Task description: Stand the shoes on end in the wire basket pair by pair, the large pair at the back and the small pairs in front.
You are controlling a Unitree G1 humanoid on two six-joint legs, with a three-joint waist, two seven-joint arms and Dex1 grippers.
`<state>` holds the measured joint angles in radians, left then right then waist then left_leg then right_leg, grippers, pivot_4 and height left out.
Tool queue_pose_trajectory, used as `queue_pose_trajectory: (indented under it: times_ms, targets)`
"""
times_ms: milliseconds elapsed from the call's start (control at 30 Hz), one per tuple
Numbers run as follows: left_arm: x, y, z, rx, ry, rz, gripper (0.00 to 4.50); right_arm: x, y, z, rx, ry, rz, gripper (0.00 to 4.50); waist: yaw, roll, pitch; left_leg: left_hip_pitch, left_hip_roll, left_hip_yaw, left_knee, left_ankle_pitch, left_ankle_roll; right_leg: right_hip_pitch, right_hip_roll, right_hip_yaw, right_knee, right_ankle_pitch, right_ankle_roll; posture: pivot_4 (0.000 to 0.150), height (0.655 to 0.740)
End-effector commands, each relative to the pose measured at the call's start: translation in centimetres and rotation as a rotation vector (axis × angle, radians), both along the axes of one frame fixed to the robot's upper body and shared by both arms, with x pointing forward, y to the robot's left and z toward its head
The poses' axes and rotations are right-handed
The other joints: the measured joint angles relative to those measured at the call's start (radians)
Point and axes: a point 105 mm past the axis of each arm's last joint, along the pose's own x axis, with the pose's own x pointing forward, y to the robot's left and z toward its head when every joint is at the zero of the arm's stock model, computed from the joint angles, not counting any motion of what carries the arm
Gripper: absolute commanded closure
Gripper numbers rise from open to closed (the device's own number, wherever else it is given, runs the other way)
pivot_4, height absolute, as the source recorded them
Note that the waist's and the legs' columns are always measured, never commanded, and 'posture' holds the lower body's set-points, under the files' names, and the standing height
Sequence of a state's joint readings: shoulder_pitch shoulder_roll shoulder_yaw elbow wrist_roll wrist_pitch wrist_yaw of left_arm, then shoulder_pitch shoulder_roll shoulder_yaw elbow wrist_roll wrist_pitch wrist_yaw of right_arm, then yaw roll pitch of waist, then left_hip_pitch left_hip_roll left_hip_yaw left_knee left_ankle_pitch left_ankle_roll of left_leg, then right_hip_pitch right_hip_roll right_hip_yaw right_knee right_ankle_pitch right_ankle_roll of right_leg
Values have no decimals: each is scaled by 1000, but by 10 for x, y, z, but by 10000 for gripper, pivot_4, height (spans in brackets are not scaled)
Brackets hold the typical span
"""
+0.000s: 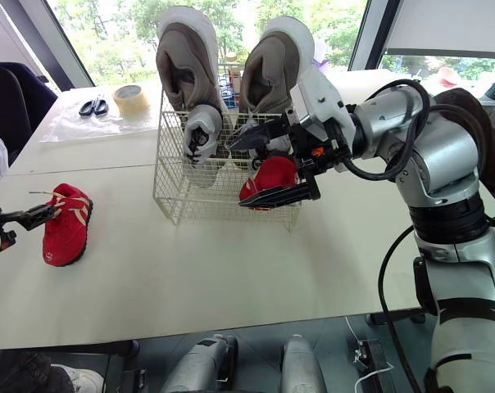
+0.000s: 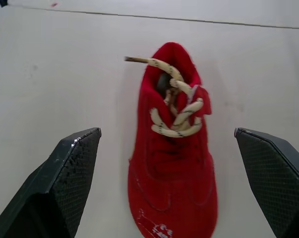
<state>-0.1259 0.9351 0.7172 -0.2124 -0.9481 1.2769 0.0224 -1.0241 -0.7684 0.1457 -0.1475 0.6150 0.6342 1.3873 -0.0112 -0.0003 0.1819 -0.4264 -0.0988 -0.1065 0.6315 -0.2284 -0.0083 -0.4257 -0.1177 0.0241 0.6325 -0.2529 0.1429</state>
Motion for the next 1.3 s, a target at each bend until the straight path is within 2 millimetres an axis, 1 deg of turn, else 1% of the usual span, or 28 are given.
queue_pose_trajectory:
  times_ms: [33, 133, 233, 300, 400, 467, 533, 567, 600, 667, 700, 767, 800, 867, 900, 933, 967, 1000, 1033, 1067, 1167, 1200, 1300]
  targets:
    - [10, 10, -2, 7, -15, 8, 0, -7, -5, 13, 18, -56, -21, 329, 0, 0, 0, 0, 0, 0, 0, 0, 0, 0, 0, 0, 0, 0, 0, 1500, 7400]
    - [23, 15, -13, -13, -7, -6, 0, -8, -7, 14, 21, -58, -46, 329, 2, -1, 0, 0, 0, 0, 0, 0, 0, 0, 0, 0, 0, 0, 0, 1500, 7400]
    - [39, 15, -25, -40, 3, -36, 0, -10, -8, 15, 28, -56, -68, 329, 3, -1, -1, 0, 0, 0, 0, 0, 0, 0, 0, -1, 0, 0, 0, 1500, 7400]
    - [48, 14, -28, -51, 2, -50, 0, -11, -8, 15, 30, -53, -77, 329, 1, -1, -1, 0, 0, 0, 0, 0, 0, 0, 0, -1, 0, 0, 0, 1500, 7400]
    - [62, 11, -32, -82, -7, -75, 7746, -13, -9, 14, 30, -49, -91, 0, 6, -1, -1, 0, 0, -1, 0, 0, 0, 0, 0, -1, 1, 0, 0, 1500, 7400]
    - [67, 8, -35, -100, -1, -99, 16392, -14, -9, 13, 32, -47, -99, 0, 5, -1, -1, 0, 0, -1, 1, 1, 0, 0, 0, -2, 2, 1, 0, 1500, 7400]
    - [71, 2, -40, -114, 17, -132, 27293, -14, -9, 13, 37, -45, -109, 0, 4, -1, -1, 0, 0, -1, 1, 1, 0, 0, 0, -2, 2, 1, 0, 1500, 7400]
    - [72, 1, -42, -118, 23, -142, 31386, -14, -9, 13, 39, -44, -113, 0, 4, -1, -1, 0, 0, -1, 1, 1, 0, 0, 0, -2, 3, 1, 0, 1500, 7400]
    - [73, 0, -43, -123, 26, -147, 36857, -14, -9, 13, 40, -44, -116, 0, 4, -1, -1, 0, 0, -1, 1, 1, 0, 0, 0, -2, 3, 1, 0, 1500, 7400]
    - [75, -2, -44, -123, 29, -153, 44742, -14, -9, 12, 43, -44, -124, 0, 5, -1, -1, 0, 0, -1, 1, 1, 0, 0, 0, -2, 3, 1, 0, 1500, 7400]
    - [76, -2, -42, -123, 23, -154, 44742, -14, -10, 12, 45, -44, -128, 0, 5, -1, -1, 0, -1, -1, 1, 1, 0, 0, 0, -2, 3, 1, 0, 1500, 7400]
    - [78, -5, -32, -113, -17, -169, 44742, -14, -10, 12, 47, -44, -134, 0, 7, -1, -1, 0, -1, -1, 1, 1, 0, 0, -1, -2, 3, 1, 0, 1500, 7400]
    - [82, -10, -17, -108, -93, -202, 44742, -14, -10, 12, 48, -44, -137, 0, 7, -1, -1, 0, -1, -1, 1, 1, 0, 0, -1, -2, 3, 1, 0, 1500, 7400]
    - [89, -26, 24, -100, -330, -286, 44742, -14, -11, 12, 49, -44, -141, 0, 13, -1, -1, 0, -1, -1, 1, 1, 0, 0, -1, -2, 3, 1, 0, 1500, 7400]
    - [89, -31, 38, -96, -415, -311, 44742, -14, -11, 12, 50, -44, -142, 0, 18, -2, -1, 0, -1, -1, 2, 1, 0, 0, -1, -2, 3, 1, 0, 1500, 7400]
    - [87, -49, 67, -91, -581, -374, 44742, -14, -11, 12, 52, -44, -144, 0, 19, -4, -1, -1, -1, -1, 2, 1, -1, 0, -1, -2, 3, 1, 0, 1500, 7400]
    - [83, -61, 86, -87, -691, -413, 44742, -13, -11, 12, 53, -44, -146, 0, 21, -5, -1, -1, 0, -1, 3, 2, -3, 0, 0, -2, 3, 1, 0, 1500, 7400]
    - [77, -78, 109, -89, -831, -455, 44742, -13, -11, 12, 55, -45, -148, 0, 22, -7, 0, -1, 0, -1, 3, 4, -5, 0, -1, -2, 3, 1, -1, 1500, 7400]
    - [71, -91, 123, -95, -927, -480, 44742, -12, -11, 12, 57, -47, -150, 0, 22, -7, 0, -1, 0, -1, 3, 4, -6, 0, -1, -2, 2, 1, -1, 1500, 7400]
    - [68, -98, 130, -100, -973, -488, 44742, -12, -11, 12, 57, -47, -151, 0, 23, -7, 0, -2, 0, -1, 3, 4, -6, 0, -1, -2, 2, 1, -1, 1500, 7400]
    - [56, -143, 143, -194, -1127, -564, 44742, -10, -10, 14, 64, -51, -153, 0, 20, -6, -1, -1, 0, 0, 4, 4, -5, 1, -1, -2, 1, 2, -1, 1500, 7400]
    - [52, -152, 146, -214, -1168, -579, 44742, -9, -10, 14, 65, -52, -153, 0, 19, -6, -1, -1, 0, 1, 4, 4, -5, 1, -1, -1, 1, 2, -1, 1500, 7400]
    - [38, -181, 147, -238, -1328, -572, 44742, -8, -9, 14, 60, -51, -155, 0, 19, -7, -1, -1, 0, 2, 4, 4, -5, 1, 0, -1, 2, 2, -1, 1500, 7400]
